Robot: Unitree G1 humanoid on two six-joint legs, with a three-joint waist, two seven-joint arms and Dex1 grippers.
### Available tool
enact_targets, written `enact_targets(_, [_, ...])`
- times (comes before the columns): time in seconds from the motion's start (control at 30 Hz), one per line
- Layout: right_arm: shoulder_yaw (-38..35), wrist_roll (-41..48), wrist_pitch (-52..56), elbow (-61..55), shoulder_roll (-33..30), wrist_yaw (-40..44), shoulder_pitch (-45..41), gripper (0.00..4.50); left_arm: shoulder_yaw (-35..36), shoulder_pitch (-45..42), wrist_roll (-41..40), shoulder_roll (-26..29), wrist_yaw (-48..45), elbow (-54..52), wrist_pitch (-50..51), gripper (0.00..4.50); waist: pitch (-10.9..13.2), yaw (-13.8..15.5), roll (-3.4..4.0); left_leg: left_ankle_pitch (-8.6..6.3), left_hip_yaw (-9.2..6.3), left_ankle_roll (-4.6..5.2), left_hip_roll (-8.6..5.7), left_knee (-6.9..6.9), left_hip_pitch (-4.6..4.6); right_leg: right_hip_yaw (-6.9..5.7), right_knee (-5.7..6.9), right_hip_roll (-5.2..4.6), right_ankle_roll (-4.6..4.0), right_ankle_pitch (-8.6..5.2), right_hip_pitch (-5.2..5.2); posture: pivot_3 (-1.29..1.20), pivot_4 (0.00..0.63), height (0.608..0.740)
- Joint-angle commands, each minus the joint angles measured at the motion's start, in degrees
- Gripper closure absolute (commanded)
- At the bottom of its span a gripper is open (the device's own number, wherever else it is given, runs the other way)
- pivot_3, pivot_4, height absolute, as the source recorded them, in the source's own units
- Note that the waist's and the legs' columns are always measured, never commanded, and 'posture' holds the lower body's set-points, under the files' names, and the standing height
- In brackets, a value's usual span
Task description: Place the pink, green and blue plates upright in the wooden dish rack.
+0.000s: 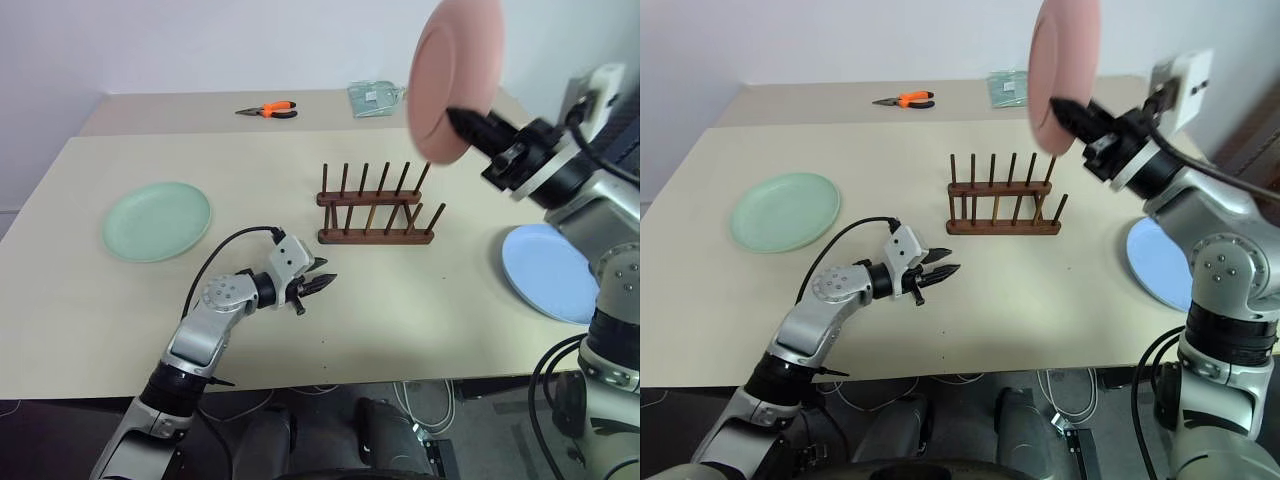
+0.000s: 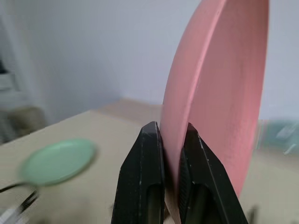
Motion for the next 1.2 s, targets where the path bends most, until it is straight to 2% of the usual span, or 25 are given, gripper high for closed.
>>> enact_targets(0.03, [-0.66,0.94,1.39,-1.64,-0.09,-2.68,-0.85,4.42,0.74,0.81,-3.37,0.47,-1.87,-4.90,0.79,2.92,0.01,-0.16,0.01,0.00,0.03,0.00,0.00,-0.02,0.00,0.01,0.01,0.00,0.00,0.00,-0.04,0.00,0.150,0.740])
enact_targets(0.3, [-0.32,-0.04,3.36,4.90,-0.88,-0.98,-0.92,4.42,0.43,1.77,-3.20,0.93,-0.74,-6.02,1.42,2.92,0.00,-0.43,0.01,0.00,0.04,0.00,0.08,-0.06,0.04,0.01,0.06,0.11,0.01,0.00,-0.06,0.00,0.150,0.740])
enact_targets(0.47, [0.96,-3.99,2.55,9.69,-0.47,-0.48,-1.56,4.42,0.39,1.94,-3.19,0.95,-0.04,-6.40,1.74,2.92,0.00,-0.48,0.01,0.00,0.04,0.00,0.08,-0.06,0.05,0.01,0.07,0.11,0.01,0.00,-0.06,0.00,0.150,0.740])
enact_targets(0.53, [1.87,-6.58,0.45,10.46,-0.51,0.08,-2.19,3.63,0.61,2.23,-3.87,0.99,-0.06,-6.58,2.81,2.92,0.01,-0.51,0.01,0.00,0.04,0.00,0.08,-0.07,0.05,0.01,0.08,0.12,0.01,0.00,-0.07,0.00,0.150,0.740])
enact_targets(0.63, [2.94,-12.03,-5.47,10.16,-0.77,0.52,-3.26,2.39,2.09,2.24,-6.27,0.56,0.21,-6.69,5.53,2.06,0.02,-0.62,0.04,0.00,0.04,0.00,0.08,-0.08,0.04,0.01,0.08,0.11,0.02,0.00,-0.08,0.00,0.150,0.740])
enact_targets(0.77, [4.69,-23.59,-16.46,11.70,-4.05,0.71,-3.55,2.34,4.00,2.03,-6.98,-0.24,2.55,-6.98,5.63,0.06,0.02,-0.84,0.03,0.00,0.03,0.00,0.08,-0.08,0.04,0.00,0.07,0.11,0.15,-0.07,-0.08,0.00,0.150,0.740])
enact_targets(0.83, [4.23,-28.10,-21.69,13.36,-6.04,0.89,-4.67,2.34,6.38,1.49,-7.19,-1.36,5.36,-6.78,4.60,0.02,0.02,-0.92,0.03,0.00,0.04,0.00,0.06,-0.07,0.03,0.01,0.05,0.10,0.15,-0.06,-0.08,0.00,0.150,0.740])
enact_targets(0.93, [4.98,-30.24,-26.57,11.68,-9.18,5.64,-7.16,2.34,16.86,-2.85,-9.52,-6.98,17.61,-3.57,4.28,0.02,0.05,-1.26,0.07,0.01,0.05,0.00,0.05,-0.07,0.03,0.01,0.05,0.09,0.21,0.03,-0.08,0.00,0.150,0.740])
enact_targets(0.97, [7.02,-29.40,-26.68,8.56,-9.85,9.31,-7.03,1.79,22.04,-5.53,-9.52,-9.19,25.09,-1.21,3.76,0.00,0.07,-1.31,0.05,0.01,0.04,0.00,0.06,-0.07,0.03,0.01,0.05,0.09,0.26,0.05,-0.08,0.00,0.150,0.740])
enact_targets(1.0, [9.39,-28.50,-26.21,5.41,-10.09,12.49,-6.56,1.50,26.44,-7.86,-8.77,-10.53,31.71,0.86,2.78,0.00,0.07,-1.42,0.02,0.01,0.01,0.00,0.08,-0.07,0.04,-0.01,0.06,0.11,0.29,0.06,-0.08,0.00,0.150,0.740])
enact_targets(1.1, [17.07,-28.00,-24.15,-2.80,-9.55,18.24,-4.08,0.06,35.54,-13.81,-0.88,-10.32,52.95,5.37,4.59,0.00,-0.03,-2.39,-0.13,0.00,-0.01,0.00,0.26,-0.19,0.21,-0.02,0.11,0.29,0.43,0.03,-0.06,0.00,0.150,0.740])
enact_targets(1.2, [22.21,-29.37,-24.58,-6.37,-6.65,19.25,-2.56,0.02,43.40,-16.44,2.88,-9.77,68.05,6.88,8.69,0.00,-0.04,-2.57,-0.16,-0.01,-0.03,0.00,0.30,-0.25,0.27,-0.01,0.09,0.35,0.47,0.01,-0.02,0.00,0.150,0.740])
